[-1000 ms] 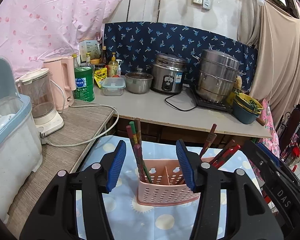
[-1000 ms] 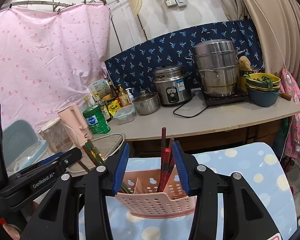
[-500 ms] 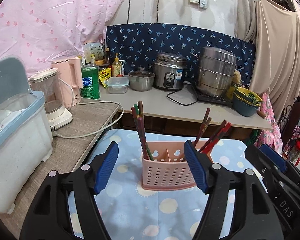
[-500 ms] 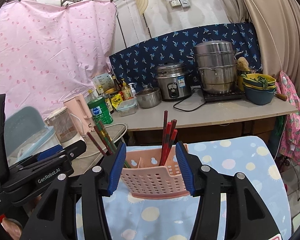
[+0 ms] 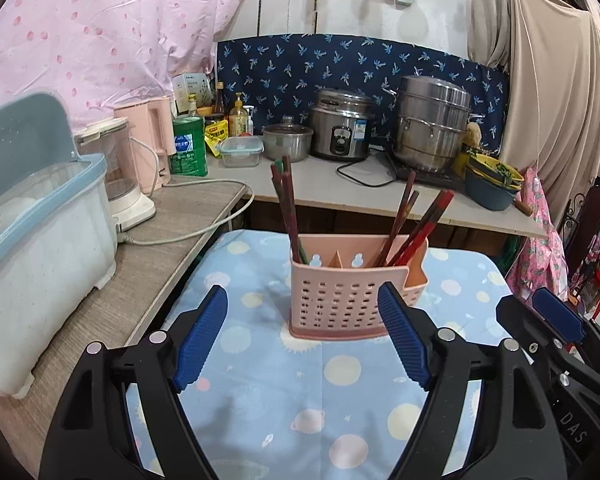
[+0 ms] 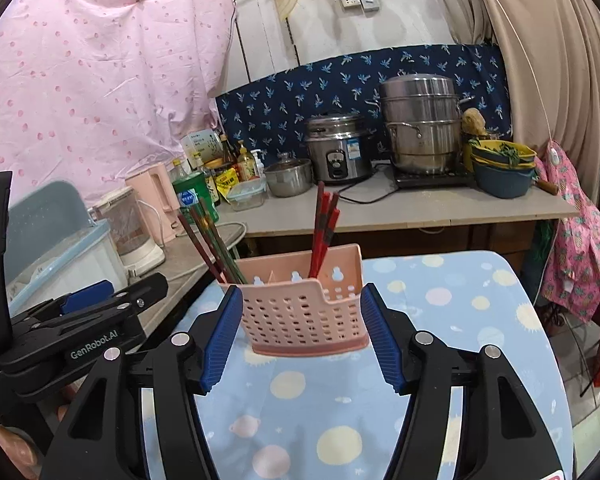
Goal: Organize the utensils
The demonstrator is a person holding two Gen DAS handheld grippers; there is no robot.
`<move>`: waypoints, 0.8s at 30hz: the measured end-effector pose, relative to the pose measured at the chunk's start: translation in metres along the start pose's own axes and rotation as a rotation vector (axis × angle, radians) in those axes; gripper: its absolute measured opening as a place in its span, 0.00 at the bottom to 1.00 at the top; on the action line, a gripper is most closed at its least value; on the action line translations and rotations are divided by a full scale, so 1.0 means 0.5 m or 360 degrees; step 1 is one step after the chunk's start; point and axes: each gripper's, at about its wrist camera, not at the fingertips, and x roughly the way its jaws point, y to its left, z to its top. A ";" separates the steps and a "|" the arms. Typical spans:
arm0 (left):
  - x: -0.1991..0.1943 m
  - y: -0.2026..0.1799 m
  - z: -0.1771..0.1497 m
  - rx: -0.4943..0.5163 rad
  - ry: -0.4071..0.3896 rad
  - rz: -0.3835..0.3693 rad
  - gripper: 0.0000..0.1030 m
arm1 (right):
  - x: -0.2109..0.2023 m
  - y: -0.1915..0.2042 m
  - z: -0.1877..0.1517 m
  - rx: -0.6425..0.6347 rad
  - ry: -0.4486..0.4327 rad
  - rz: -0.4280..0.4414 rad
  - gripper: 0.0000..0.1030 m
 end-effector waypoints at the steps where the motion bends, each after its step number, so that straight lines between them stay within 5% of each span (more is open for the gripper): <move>1: 0.000 0.001 -0.008 0.0001 0.0010 0.0003 0.73 | -0.001 -0.002 -0.007 0.0002 0.0010 -0.0008 0.58; 24: -0.003 0.008 -0.142 0.0030 0.0128 0.0080 0.83 | -0.021 -0.051 -0.158 0.0085 0.0200 -0.0086 0.60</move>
